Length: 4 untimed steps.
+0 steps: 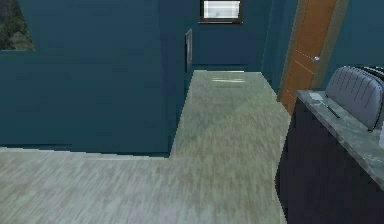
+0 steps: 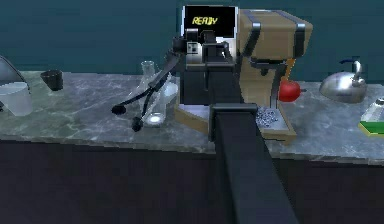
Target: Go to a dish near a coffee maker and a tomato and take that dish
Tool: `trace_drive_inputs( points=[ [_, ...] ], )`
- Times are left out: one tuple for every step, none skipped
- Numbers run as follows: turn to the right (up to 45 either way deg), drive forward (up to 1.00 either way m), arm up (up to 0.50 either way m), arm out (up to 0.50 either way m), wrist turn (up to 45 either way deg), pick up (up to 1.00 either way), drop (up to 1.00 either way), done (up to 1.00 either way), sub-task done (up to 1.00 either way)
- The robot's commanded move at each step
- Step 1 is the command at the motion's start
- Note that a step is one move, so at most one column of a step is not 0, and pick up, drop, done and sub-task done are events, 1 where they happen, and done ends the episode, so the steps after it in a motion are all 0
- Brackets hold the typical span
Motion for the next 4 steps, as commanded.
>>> trace_drive_inputs(
  points=[
    [0.0,0.0,0.0,0.0,45.0,0.0,0.0,0.0,0.0],
    [0.0,0.0,0.0,0.0,45.0,0.0,0.0,0.0,0.0],
    [0.0,0.0,0.0,0.0,9.0,0.0,0.0,0.0,0.0],
    [0.0,0.0,-0.08,0.0,0.0,0.0,0.0,0.0,0.0]
  ],
)
